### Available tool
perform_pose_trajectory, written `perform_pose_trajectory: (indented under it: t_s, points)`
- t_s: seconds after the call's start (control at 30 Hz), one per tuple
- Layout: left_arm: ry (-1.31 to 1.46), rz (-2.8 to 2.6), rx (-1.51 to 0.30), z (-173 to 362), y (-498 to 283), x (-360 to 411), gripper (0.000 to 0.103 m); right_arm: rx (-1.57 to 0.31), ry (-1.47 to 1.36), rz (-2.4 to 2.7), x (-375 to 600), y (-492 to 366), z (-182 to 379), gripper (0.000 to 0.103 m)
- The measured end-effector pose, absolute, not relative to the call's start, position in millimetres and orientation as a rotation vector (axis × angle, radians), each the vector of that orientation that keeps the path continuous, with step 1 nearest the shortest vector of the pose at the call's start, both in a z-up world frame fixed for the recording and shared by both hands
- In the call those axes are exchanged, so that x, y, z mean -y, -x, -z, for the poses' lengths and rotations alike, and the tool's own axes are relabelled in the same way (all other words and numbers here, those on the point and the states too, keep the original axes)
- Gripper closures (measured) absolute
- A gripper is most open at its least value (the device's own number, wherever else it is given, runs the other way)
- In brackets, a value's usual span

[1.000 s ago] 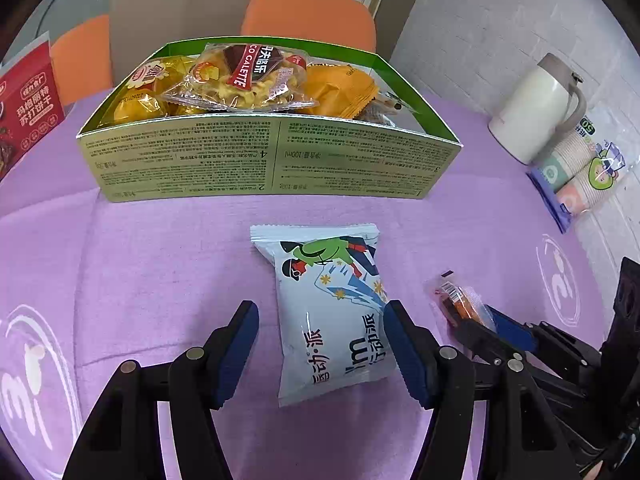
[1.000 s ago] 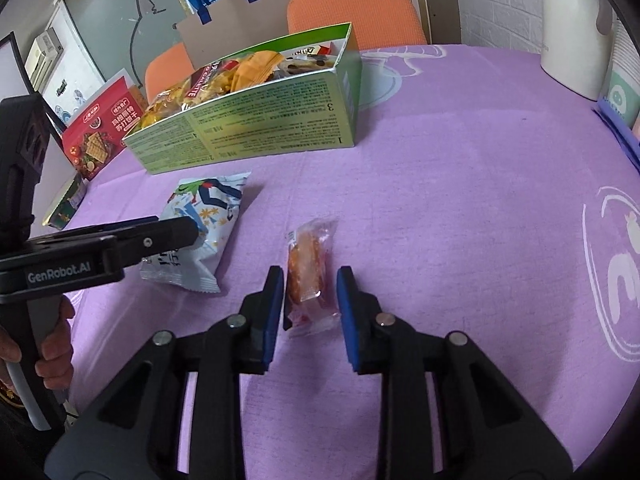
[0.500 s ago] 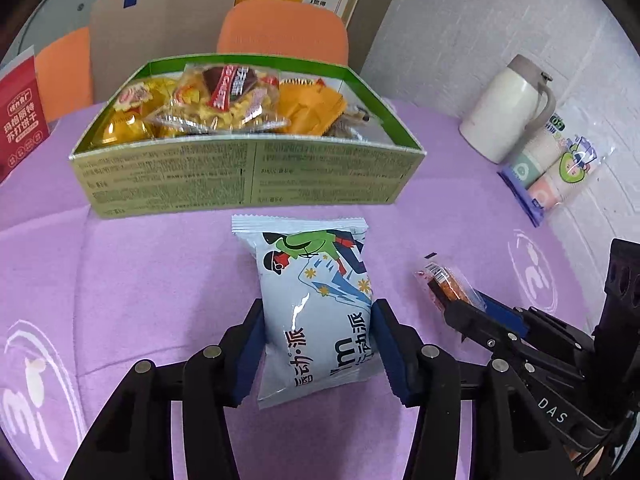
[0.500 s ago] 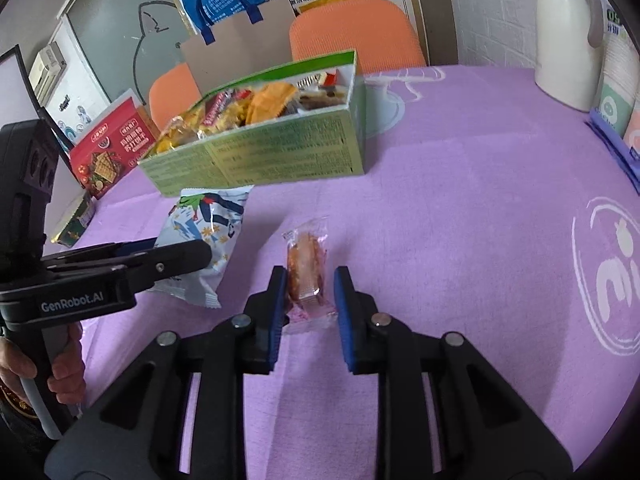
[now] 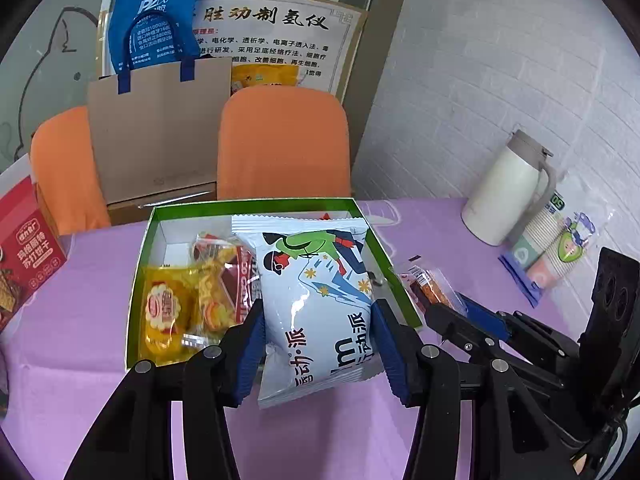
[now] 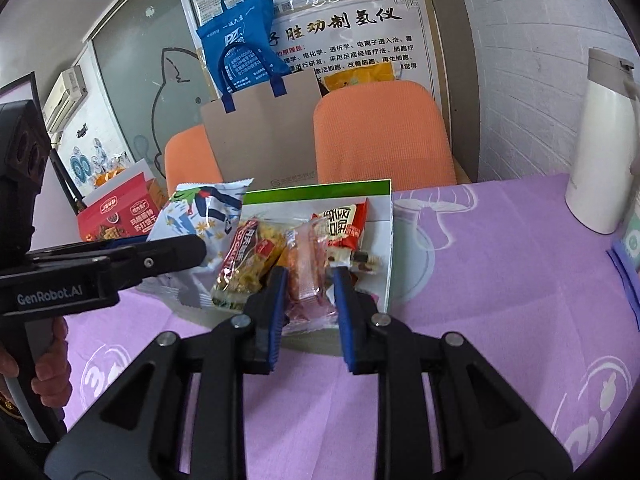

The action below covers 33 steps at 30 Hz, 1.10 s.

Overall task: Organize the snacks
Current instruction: 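Carry both snacks into the green box and open both tools, then lift both open tools out of the box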

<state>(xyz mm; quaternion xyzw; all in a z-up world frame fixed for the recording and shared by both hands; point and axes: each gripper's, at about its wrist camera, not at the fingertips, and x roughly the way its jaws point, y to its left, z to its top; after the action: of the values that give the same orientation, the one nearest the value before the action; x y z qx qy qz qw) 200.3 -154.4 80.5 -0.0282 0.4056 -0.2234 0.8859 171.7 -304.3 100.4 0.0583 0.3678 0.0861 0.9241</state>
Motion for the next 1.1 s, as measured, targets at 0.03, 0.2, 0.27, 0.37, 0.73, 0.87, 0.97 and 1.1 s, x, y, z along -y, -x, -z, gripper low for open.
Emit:
perform_pose_trajectory:
  t_s: [0.03,0.2,0.27,0.37,0.73,0.87,0.97,1.1]
  points:
    - [0.066,0.462,-0.850,-78,-211,157,0.050,-0.758,-0.120,-0.170,306,-180,-97,0.077]
    - [0.070,0.444,-0.868,-67,-252,168,0.050,-0.781,-0.143,-0.151,316,-216,-78,0.077]
    - [0.064,0.438,-0.872,-62,-263,172,0.050,-0.790,-0.155,-0.156,318,-228,-70,0.077]
    - [0.069,0.439,-0.883,-53,-276,176,0.050,-0.820,-0.136,-0.177,317,-241,-56,0.076]
    - [0.108,0.336,-0.782,-53,-259,151,0.000,-0.790,-0.048,-0.184,312,-209,-59,0.013]
    - [0.075,0.321,-0.753,-61,-241,143,0.000,-0.788,-0.085,-0.171,314,-192,-74,0.012]
    - [0.054,0.303,-0.724,-72,-218,136,0.000,-0.788,-0.094,-0.159,312,-173,-89,0.010]
    - [0.016,0.270,-0.683,-87,-178,121,0.000,-0.805,-0.057,-0.096,304,-139,-107,0.004]
